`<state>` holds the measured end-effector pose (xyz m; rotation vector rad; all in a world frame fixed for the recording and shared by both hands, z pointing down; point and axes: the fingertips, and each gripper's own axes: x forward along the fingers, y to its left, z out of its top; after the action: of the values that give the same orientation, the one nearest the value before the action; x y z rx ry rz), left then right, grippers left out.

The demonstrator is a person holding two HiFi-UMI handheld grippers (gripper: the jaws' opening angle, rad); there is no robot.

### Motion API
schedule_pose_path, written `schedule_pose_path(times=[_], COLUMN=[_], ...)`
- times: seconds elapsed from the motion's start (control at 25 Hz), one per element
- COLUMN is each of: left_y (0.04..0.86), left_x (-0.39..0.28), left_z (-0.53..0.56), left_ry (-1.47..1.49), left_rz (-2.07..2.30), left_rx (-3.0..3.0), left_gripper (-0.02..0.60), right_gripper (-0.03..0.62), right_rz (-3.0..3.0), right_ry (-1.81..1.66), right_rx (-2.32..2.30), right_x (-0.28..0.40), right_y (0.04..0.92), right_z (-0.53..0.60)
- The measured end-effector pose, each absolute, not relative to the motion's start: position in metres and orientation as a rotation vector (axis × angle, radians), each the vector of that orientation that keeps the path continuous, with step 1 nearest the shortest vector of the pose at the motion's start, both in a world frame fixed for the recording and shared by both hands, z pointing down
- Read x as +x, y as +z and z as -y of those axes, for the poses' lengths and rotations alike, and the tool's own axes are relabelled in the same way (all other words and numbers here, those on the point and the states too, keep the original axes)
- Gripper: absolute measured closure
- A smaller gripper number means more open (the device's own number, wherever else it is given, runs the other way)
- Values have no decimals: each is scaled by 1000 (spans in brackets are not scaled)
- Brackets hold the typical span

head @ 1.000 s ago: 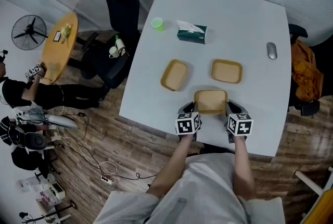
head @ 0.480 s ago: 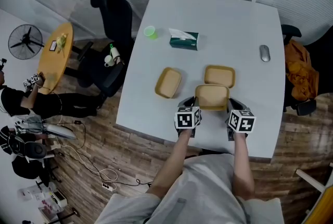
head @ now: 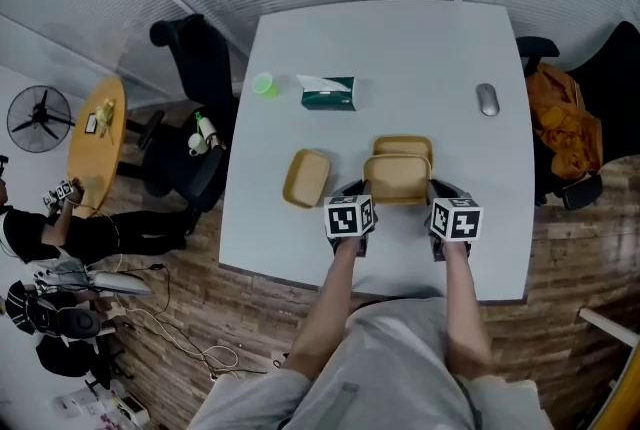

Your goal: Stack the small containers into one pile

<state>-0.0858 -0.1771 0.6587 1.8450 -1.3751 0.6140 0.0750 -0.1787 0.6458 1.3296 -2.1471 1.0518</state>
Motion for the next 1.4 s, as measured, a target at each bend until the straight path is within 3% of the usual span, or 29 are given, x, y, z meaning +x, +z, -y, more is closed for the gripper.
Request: schedule_pose_path(times=[0.44,1.4], left_y=[676,704], left_x=[-72,-66], left_z=[218,249], left_ry=[609,710], left_rz=[1287,1172], left_rx=[1826,1723], left_gripper=[558,557], right_gripper=[565,562], right_rz=[2120,1979], right_ry=[990,1215], right_rx=[1288,1163], right_x=[83,92], right_y=[652,688], right_z=[216,247])
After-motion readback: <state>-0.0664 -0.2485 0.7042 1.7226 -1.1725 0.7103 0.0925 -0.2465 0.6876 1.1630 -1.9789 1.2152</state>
